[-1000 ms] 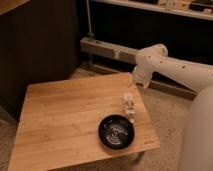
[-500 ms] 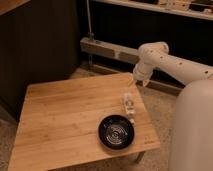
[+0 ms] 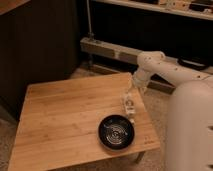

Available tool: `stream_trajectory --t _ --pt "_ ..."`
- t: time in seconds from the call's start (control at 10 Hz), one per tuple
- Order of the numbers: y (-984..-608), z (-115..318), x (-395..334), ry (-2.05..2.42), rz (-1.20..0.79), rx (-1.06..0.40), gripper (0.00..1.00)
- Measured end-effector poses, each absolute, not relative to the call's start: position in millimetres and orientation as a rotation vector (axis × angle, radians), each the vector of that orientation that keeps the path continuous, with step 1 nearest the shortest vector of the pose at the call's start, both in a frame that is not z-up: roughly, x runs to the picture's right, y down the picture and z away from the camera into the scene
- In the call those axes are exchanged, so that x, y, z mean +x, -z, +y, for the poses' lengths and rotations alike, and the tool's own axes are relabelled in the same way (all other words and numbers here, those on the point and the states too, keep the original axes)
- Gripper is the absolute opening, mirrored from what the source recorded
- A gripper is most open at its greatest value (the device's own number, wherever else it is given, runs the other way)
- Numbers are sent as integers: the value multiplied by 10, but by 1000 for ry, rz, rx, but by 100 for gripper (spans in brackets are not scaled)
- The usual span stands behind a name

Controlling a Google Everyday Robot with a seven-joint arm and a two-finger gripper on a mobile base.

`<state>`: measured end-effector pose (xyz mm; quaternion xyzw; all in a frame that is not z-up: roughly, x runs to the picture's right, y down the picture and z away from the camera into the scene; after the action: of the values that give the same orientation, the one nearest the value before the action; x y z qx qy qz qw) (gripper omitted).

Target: Place the bottle in the ceramic bowl

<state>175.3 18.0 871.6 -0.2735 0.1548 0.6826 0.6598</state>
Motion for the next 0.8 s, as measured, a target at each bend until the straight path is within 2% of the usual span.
stream_trajectory --t 0.8 --pt "-9117 547 1482 -1522 418 -657 65"
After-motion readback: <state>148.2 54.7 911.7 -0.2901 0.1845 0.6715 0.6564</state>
